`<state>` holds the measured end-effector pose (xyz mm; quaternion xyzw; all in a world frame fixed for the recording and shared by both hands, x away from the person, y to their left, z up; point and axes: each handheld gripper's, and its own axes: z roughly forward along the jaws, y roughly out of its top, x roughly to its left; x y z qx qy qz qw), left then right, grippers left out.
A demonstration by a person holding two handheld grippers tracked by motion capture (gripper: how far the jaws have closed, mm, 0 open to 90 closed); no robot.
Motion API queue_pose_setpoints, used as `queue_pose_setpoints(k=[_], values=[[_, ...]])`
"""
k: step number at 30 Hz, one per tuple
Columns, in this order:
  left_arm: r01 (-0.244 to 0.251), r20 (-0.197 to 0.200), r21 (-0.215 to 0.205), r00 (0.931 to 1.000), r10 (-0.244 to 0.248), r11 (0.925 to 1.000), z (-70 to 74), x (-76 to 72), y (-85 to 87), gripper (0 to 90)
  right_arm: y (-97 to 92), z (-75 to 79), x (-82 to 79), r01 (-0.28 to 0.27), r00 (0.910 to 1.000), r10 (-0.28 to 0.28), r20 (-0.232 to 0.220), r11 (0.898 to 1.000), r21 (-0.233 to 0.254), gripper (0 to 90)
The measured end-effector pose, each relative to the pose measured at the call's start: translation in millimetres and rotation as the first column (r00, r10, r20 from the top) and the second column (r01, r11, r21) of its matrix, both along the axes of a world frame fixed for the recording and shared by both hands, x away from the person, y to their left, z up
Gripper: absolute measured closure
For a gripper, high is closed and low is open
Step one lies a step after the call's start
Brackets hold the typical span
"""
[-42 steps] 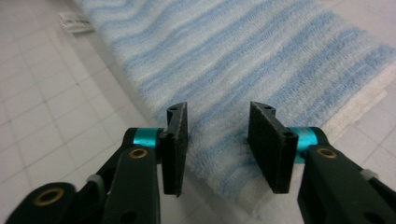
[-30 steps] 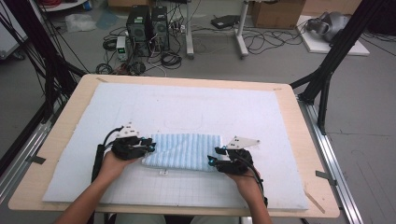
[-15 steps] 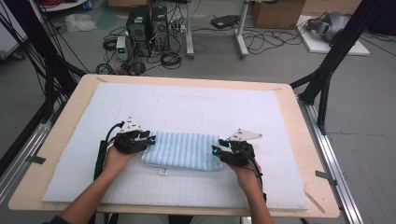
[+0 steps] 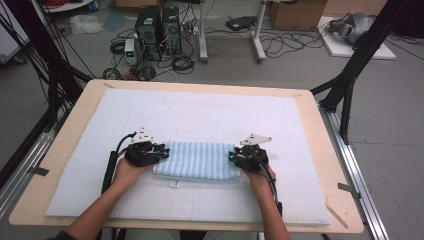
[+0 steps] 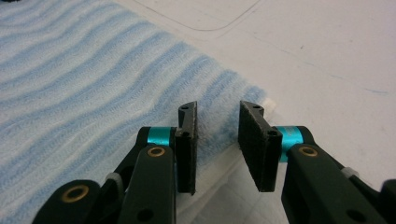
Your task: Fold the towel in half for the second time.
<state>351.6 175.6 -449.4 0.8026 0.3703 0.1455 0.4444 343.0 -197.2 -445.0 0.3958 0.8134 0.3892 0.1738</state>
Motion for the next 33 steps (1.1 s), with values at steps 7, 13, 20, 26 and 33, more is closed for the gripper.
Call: queue_pose_setpoints(k=[7, 13, 20, 26, 33], values=[[-0.047, -0.016, -0.001, 0.9988, 0.047, 0.9989, 1.2, -1.3, 6.7, 65.1, -5.3, 2.0, -4.5, 0.016, 0.9998, -0.016, 0.013, 1.0, -0.005, 58.1], [-0.06, 0.044, -0.156, 0.9968, 0.067, 0.9859, 16.0, -4.0, 34.1, 55.7, -26.3, 20.7, -23.9, 0.023, 0.9937, -0.028, 0.109, 0.998, 0.051, 43.7], [-0.041, 0.107, -0.319, 0.9911, 0.079, 0.9468, 30.2, -6.2, 52.9, 26.0, -47.0, 38.5, -40.3, 0.064, 0.9728, -0.084, 0.216, 0.993, 0.098, 16.3], [-0.015, 0.155, -0.356, 0.9851, 0.075, 0.9343, 35.1, -6.9, 60.3, 15.5, -61.4, 41.5, -50.0, 0.081, 0.9663, -0.096, 0.239, 0.994, 0.072, 9.9], [0.02, 0.205, -0.331, 0.9775, 0.052, 0.9434, 39.5, -15.9, 61.5, 16.6, -72.0, 43.9, -55.0, 0.111, 0.9656, -0.128, 0.226, 0.99, 0.089, 9.8]])
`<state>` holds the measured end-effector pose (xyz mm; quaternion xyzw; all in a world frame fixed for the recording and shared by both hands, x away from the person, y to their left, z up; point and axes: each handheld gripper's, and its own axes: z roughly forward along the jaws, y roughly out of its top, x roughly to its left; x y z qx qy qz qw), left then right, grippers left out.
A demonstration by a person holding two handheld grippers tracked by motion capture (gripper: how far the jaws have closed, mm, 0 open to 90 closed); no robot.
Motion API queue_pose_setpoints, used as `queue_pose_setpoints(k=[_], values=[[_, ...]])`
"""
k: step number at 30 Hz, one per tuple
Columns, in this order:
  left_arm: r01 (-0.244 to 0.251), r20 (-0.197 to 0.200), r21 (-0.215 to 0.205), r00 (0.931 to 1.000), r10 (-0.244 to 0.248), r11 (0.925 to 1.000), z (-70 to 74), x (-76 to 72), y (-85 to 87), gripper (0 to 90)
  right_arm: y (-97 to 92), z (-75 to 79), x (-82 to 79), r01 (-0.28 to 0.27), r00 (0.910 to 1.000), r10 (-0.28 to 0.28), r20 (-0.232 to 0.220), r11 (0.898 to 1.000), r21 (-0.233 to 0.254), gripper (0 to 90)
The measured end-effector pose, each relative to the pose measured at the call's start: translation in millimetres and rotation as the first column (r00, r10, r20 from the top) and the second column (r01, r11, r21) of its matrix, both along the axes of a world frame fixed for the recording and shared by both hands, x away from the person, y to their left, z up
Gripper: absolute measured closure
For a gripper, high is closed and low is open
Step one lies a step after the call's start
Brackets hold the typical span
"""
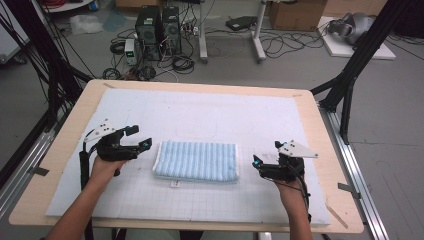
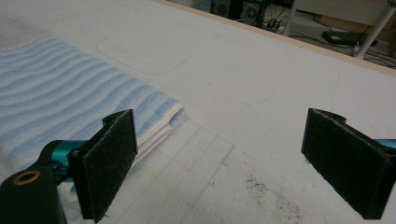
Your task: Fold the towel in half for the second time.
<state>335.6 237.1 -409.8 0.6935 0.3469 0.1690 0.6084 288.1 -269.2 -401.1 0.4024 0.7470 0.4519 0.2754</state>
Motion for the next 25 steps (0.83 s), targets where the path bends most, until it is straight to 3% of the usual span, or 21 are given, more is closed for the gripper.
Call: queue_pose_setpoints(k=[12, 25], values=[[-0.024, -0.007, 0.033, 0.9997, 0.024, 0.9992, 0.1, -7.0, 6.1, 18.0, -0.2, 0.0, 2.6, 0.001, 1.0, -0.001, -0.006, 1.0, 0.008, 9.9], [-0.027, -0.023, 0.041, 0.9993, 0.028, 0.9988, -3.5, -4.5, 5.8, 18.1, -1.7, -3.3, 6.7, 0.003, 0.9999, -0.003, -0.013, 1.0, 0.017, 9.9]])
